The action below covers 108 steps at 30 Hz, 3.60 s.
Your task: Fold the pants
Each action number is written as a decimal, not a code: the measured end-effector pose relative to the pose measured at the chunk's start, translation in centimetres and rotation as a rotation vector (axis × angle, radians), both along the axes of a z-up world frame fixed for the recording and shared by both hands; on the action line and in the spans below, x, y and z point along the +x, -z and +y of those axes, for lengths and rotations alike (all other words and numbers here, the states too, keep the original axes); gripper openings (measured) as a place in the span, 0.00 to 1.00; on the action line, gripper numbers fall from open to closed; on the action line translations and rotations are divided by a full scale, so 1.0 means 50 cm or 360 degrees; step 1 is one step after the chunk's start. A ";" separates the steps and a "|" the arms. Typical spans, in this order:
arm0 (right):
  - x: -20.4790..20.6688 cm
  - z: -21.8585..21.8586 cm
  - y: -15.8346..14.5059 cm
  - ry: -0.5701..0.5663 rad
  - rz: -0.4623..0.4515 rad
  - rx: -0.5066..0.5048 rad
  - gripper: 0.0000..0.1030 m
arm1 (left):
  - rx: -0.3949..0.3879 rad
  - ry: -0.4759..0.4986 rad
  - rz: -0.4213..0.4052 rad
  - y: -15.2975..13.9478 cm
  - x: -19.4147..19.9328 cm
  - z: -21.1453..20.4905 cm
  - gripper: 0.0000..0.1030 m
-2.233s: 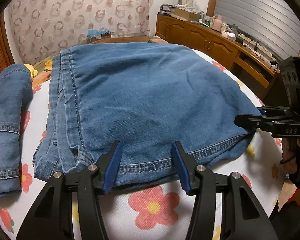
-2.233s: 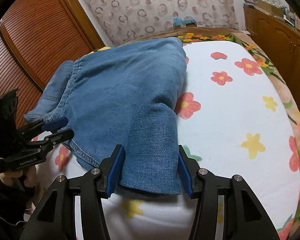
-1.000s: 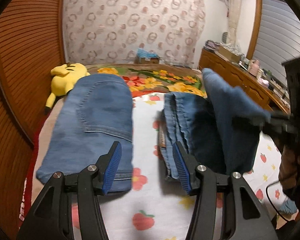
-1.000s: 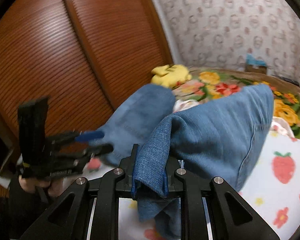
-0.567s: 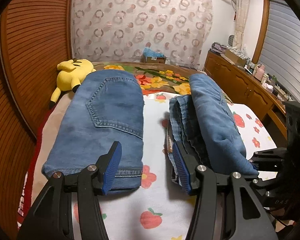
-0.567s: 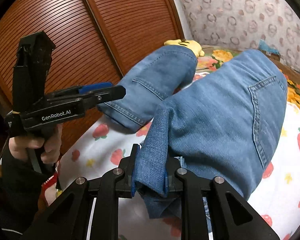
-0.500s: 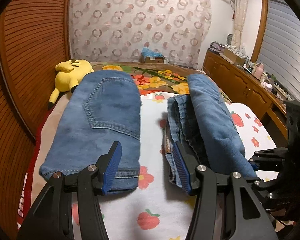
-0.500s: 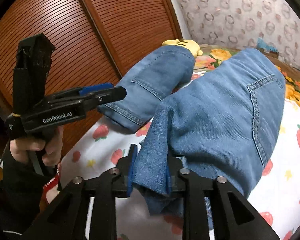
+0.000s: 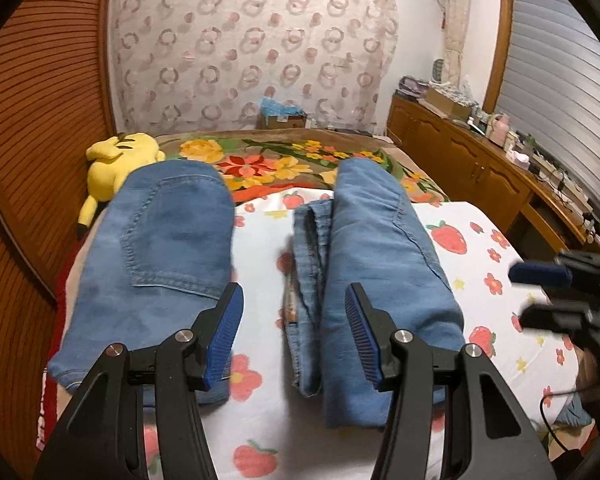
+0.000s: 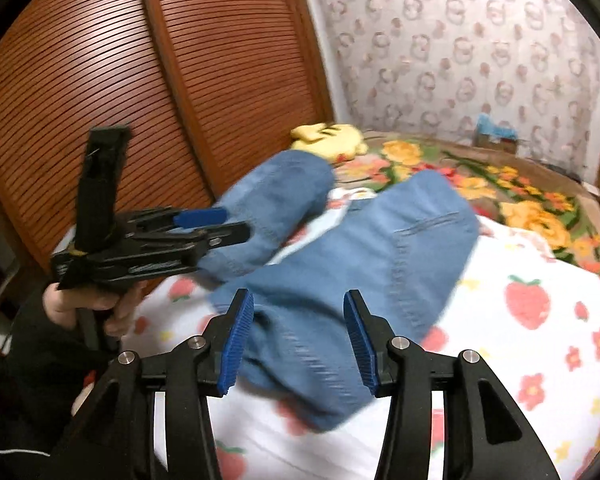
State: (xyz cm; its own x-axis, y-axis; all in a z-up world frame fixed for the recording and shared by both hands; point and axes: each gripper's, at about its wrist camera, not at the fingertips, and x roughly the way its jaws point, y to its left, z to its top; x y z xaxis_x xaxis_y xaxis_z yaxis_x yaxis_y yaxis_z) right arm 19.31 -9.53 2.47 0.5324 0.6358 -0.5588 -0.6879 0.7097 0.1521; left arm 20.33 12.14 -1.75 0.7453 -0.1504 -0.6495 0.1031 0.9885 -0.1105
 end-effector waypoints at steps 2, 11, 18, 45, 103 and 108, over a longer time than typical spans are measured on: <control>0.011 -0.017 -0.001 0.0058 0.0002 -0.0008 0.48 | -0.0005 0.0033 0.0019 0.006 0.008 -0.012 0.52; 0.095 -0.007 0.020 0.0187 -0.0001 -0.0086 0.48 | -0.0017 0.0088 0.0171 0.047 0.035 -0.044 0.52; 0.155 0.015 0.036 0.0274 -0.0023 -0.0130 0.49 | -0.0020 0.0115 0.0252 0.077 0.029 -0.063 0.52; 0.213 0.072 0.077 0.0134 -0.0003 -0.0007 0.49 | -0.0014 -0.0027 0.0251 0.107 -0.081 -0.008 0.09; 0.340 -0.084 0.132 0.0100 0.0348 0.0039 0.28 | -0.0111 0.0152 0.0310 0.072 0.053 -0.033 0.73; 0.348 -0.069 0.140 0.0139 0.0323 -0.0003 0.42 | -0.0129 0.0165 0.0424 0.106 0.077 -0.036 0.73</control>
State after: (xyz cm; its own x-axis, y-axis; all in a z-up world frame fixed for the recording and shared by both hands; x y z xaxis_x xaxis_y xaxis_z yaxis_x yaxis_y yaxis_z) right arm 36.71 -13.00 -4.53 0.4621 0.5911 -0.6611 -0.5790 0.7658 0.2800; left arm 24.17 10.32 -7.06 0.5280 -0.2759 -0.8032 0.1597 0.9611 -0.2252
